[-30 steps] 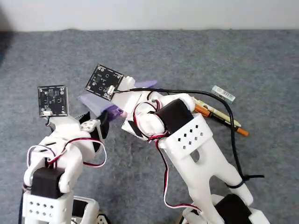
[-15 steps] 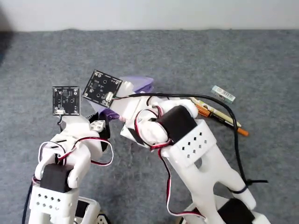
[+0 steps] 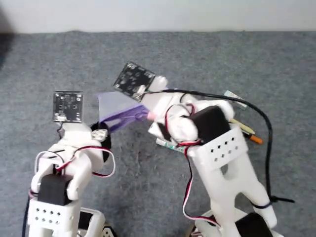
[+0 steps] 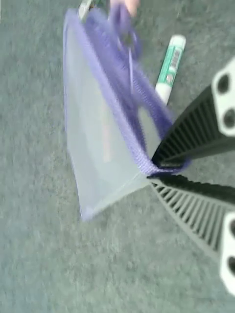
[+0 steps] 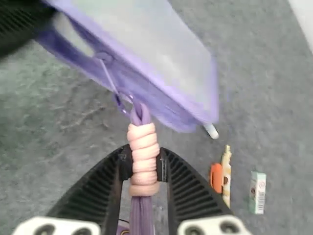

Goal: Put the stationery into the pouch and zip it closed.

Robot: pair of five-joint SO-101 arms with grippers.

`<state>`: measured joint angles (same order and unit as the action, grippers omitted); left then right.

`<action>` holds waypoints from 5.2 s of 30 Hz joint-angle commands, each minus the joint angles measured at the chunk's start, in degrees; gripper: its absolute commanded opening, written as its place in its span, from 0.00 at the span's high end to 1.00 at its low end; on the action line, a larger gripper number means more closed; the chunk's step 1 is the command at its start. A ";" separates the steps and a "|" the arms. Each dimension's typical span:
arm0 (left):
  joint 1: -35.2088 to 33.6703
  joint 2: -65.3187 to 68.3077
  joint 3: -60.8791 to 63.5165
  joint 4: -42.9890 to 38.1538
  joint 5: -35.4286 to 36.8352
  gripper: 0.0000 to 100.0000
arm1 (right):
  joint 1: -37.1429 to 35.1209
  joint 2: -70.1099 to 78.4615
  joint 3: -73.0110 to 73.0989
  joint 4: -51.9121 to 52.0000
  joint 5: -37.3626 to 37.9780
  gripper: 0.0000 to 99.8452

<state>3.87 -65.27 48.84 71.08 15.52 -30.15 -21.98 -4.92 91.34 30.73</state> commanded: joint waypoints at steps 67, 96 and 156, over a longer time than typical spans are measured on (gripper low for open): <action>-6.07 -0.44 -9.98 9.93 -1.49 0.99 | 28.18 24.22 -8.18 10.15 -8.88 0.78; -6.07 -0.09 -9.98 9.85 -1.49 0.99 | 34.07 51.47 -13.89 -12.97 17.67 0.77; -5.63 0.09 -10.77 8.97 -1.49 0.99 | 15.43 -6.64 -7.65 5.05 -26.46 0.99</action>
<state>-1.85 -65.19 41.19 80.84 14.20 -10.02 -22.95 -12.66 99.43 10.51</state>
